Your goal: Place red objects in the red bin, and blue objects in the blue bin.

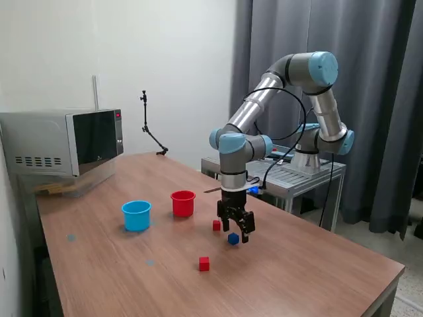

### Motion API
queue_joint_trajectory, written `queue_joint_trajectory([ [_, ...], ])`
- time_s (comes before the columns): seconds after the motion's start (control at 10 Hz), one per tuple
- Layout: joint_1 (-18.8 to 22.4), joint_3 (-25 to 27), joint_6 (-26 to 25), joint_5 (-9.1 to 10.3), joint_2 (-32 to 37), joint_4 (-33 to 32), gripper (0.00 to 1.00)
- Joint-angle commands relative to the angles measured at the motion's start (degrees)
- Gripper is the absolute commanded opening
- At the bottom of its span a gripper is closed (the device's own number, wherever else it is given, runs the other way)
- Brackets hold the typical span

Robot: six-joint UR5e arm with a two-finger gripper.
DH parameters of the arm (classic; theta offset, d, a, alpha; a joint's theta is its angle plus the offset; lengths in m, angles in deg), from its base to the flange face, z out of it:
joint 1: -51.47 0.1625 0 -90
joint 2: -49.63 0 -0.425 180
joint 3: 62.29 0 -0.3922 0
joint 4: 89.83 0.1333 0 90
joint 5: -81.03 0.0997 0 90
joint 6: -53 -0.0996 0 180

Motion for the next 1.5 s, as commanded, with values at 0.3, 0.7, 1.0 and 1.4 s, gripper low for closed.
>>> queue_joint_trajectory([
  [0.3,-0.83,-1.01,0.98,-0.11,-0.93,-0.61,0.00],
  [0.7,-1.00,-1.54,1.25,-0.11,-1.11,-0.62,0.00],
  [1.0,-0.91,-2.15,1.25,-1.85,-1.02,-0.62,0.00],
  [1.4,-0.91,-6.62,1.34,-2.39,-1.02,2.35,0.00],
])
